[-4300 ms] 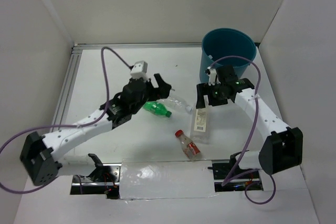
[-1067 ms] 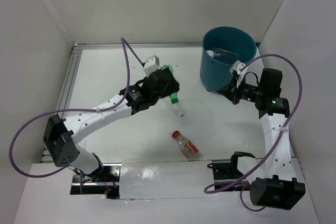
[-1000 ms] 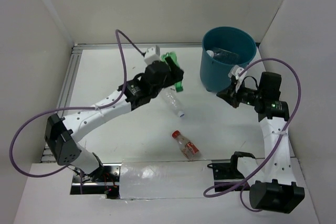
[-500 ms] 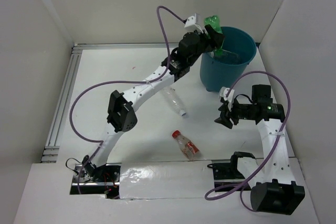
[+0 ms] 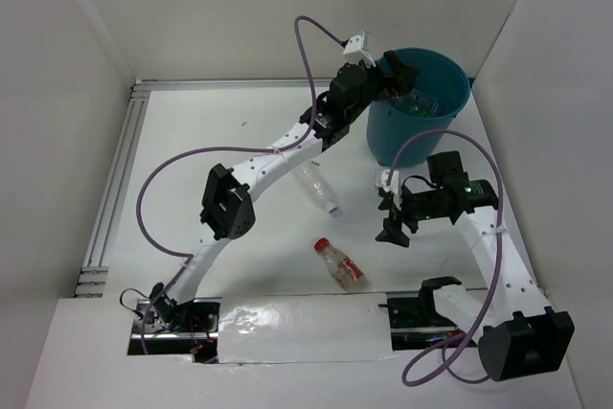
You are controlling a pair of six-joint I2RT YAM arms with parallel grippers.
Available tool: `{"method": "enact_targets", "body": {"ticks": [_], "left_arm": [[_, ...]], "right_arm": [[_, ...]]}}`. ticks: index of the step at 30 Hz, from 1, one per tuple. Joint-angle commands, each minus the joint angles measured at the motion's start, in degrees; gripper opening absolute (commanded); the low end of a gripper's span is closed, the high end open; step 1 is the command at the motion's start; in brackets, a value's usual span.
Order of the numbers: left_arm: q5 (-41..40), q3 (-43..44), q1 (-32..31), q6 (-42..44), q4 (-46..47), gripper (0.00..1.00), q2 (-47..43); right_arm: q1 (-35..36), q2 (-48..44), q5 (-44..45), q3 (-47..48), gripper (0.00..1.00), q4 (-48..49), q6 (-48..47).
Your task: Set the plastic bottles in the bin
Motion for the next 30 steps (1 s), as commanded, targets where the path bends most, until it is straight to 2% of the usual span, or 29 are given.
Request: {"method": "enact_targets", "body": {"ticks": [1, 2, 4, 7, 8, 9, 10, 11, 12, 14, 15, 18, 19, 21, 23, 27, 29, 30], "left_arm": [[0.9, -0.8, -0.1, 1.1, 5.1, 1.0, -7.4], [0.9, -4.1, -0.1, 2.1, 5.6, 1.0, -8.9], [-0.4, -9.1, -0.1, 4.0, 6.3, 1.0, -15.8], [-3.6, -23.4, -0.1, 9.6, 6.3, 1.0, -25.1], [-4.8, -27.3, -0.1, 12.4, 5.2, 1.0, -31.9], [-5.9, -35.6, -0.1, 13.6, 2.7, 1.0, -35.5], [-7.0, -40.1, -0.1, 14.5, 1.4, 1.0, -39.0], [-9.6, -44.8, -0.1, 14.5, 0.6, 1.0, -46.4], [-10.7, -54.5, -0.1, 14.0, 0.0, 1.0, -50.1], [-14.3, -63.4, -0.1, 11.6, -2.2, 1.0, -57.3], [-15.4, -71.4, -0.1, 10.5, -3.3, 1.0, -64.3], [-19.4, -83.8, -0.1, 5.2, -9.2, 1.0, -76.8], [-20.0, -86.4, -0.9, 3.6, -10.9, 1.0, -79.4], [-20.9, -92.8, -1.6, -1.6, -16.0, 1.0, -84.1], [-23.2, -95.7, -2.4, -4.9, -19.6, 1.0, -89.3], [-25.0, -100.7, -4.0, -13.1, -25.8, 1.0, -94.6], [-25.0, -102.5, -4.5, -15.3, -26.6, 1.0, -95.3], [-25.0, -102.5, -4.5, -16.3, -26.6, 1.0, -95.4]], "right_arm": [[5.6, 0.3, 2.1, -0.6, 0.85, 7.0, 8.5], [9.1, 0.3, 3.0, -0.6, 0.85, 8.3, 10.6], [11.1, 2.4, 4.4, -0.6, 0.85, 10.2, 13.9], [16.3, 9.0, 8.0, 1.5, 0.82, 10.9, 20.5], [17.3, 11.0, 8.0, 3.2, 0.81, 10.9, 22.2], [20.5, 12.8, 8.7, 4.0, 0.81, 12.3, 25.8], [22.3, 16.6, 10.7, 4.8, 0.8, 14.1, 28.6], [24.2, 18.5, 11.7, 5.9, 0.8, 14.9, 33.0], [27.9, 20.3, 12.5, 6.5, 0.8, 15.5, 34.6], [31.2, 24.7, 16.3, 7.7, 0.79, 18.2, 41.7], [34.5, 26.1, 17.8, 8.2, 0.79, 18.7, 43.8], [40.4, 30.5, 27.3, 8.2, 0.79, 22.0, 51.2], [41.6, 32.3, 32.3, 8.2, 0.79, 23.7, 52.7], [43.0, 34.2, 34.7, 7.1, 0.79, 24.4, 54.7], [44.6, 36.5, 38.4, 6.4, 0.78, 25.1, 56.0], [47.1, 41.1, 45.7, 6.4, 0.71, 24.6, 56.8], [47.8, 43.1, 46.6, 6.4, 0.7, 24.6, 56.8], [47.8, 44.7, 45.8, 6.4, 0.65, 24.0, 57.3]]}}
